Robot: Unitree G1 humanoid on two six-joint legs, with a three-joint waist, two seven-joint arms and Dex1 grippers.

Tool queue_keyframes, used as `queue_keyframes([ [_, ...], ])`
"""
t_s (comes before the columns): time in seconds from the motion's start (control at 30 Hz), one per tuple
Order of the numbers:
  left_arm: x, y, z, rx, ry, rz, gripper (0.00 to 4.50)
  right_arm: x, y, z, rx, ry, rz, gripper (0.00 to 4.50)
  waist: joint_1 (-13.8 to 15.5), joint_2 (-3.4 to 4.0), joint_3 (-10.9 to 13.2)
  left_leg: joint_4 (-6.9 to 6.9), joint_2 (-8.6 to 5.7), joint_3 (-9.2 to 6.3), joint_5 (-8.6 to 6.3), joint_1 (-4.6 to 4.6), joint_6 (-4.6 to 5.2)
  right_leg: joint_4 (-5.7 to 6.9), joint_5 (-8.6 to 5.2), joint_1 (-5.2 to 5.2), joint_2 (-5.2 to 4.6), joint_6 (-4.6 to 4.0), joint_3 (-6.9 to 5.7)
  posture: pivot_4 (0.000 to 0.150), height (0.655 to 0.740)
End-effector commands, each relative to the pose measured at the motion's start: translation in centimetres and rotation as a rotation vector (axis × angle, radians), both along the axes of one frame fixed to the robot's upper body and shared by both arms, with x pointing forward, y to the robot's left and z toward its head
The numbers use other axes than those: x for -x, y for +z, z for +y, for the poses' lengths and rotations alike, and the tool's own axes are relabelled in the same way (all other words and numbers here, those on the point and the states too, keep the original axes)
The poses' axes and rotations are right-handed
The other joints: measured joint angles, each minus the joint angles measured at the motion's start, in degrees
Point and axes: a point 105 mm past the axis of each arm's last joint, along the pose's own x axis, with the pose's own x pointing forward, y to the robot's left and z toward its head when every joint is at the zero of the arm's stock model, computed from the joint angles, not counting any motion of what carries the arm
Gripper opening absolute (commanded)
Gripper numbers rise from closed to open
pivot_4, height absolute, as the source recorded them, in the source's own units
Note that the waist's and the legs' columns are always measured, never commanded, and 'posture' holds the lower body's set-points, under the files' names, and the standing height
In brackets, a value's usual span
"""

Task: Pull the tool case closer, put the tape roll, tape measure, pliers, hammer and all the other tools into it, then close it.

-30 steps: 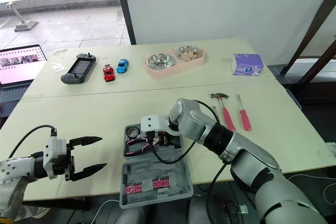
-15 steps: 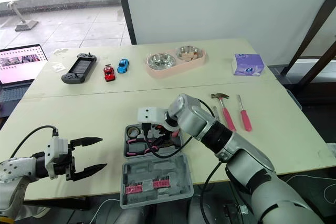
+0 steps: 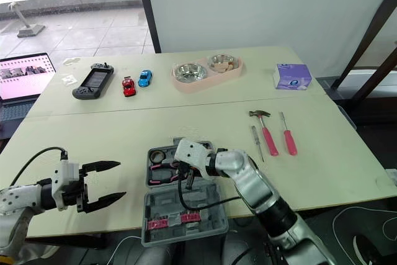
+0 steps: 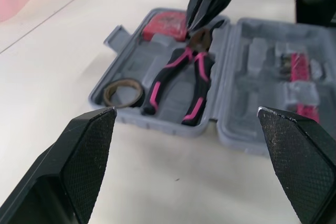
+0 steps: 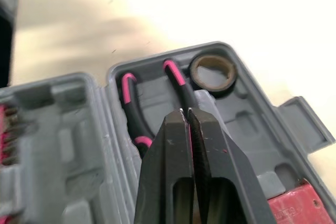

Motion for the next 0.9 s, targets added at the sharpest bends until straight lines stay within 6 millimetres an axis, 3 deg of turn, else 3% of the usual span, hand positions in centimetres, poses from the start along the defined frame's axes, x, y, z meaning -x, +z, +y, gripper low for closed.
queue_keyframes([
  [0.03, 0.1, 1.2, 0.2, 0.012, -0.009, -0.028, 4.50, -0.6, 1.5, 0.7, -0.111, -0.034, -0.076, 0.08, 0.03, 0.00, 0.00, 0.01, 0.01, 0.00, 0.00, 0.01, 0.00, 0.00, 0.00, 0.00, 0.01, 0.00, 0.00, 0.150, 0.7233],
  [0.27, 0.0, 1.1, 0.2, 0.005, -0.009, -0.026, 4.50, -0.7, -1.5, 1.2, -0.105, -0.090, -0.016, 0.08, 0.16, 0.00, 0.00, 0.01, 0.00, -0.01, 0.00, 0.05, 0.00, -0.02, 0.00, 0.04, 0.03, -0.01, 0.00, 0.150, 0.7233],
  [0.5, 0.1, 1.0, 0.3, 0.000, -0.006, -0.024, 4.50, -0.8, -5.4, -0.4, 0.025, -0.165, 0.066, 0.08, 0.06, 0.00, 0.00, -0.01, 0.01, -0.02, 0.00, 0.12, 0.00, -0.01, 0.00, 0.10, 0.04, -0.01, 0.00, 0.150, 0.7233],
  [0.73, 0.2, 1.0, 0.1, -0.002, -0.009, -0.021, 4.50, 0.4, -9.7, -2.8, 0.222, -0.233, 0.297, 0.08, 0.23, 0.02, -0.30, -0.10, 0.02, -0.07, -0.02, 0.71, 0.00, -0.15, -0.16, 0.77, 0.04, -0.24, -0.01, 0.150, 0.7233],
  [0.9, 0.4, 0.9, 0.1, -0.008, -0.017, -0.016, 4.50, 1.9, -10.7, -2.7, 0.262, -0.252, 0.479, 0.08, 1.06, 0.01, -1.10, -0.30, -0.02, -0.07, -0.05, 1.07, 0.03, -0.21, -0.31, 1.08, -0.03, -0.31, -0.01, 0.150, 0.7233],
])
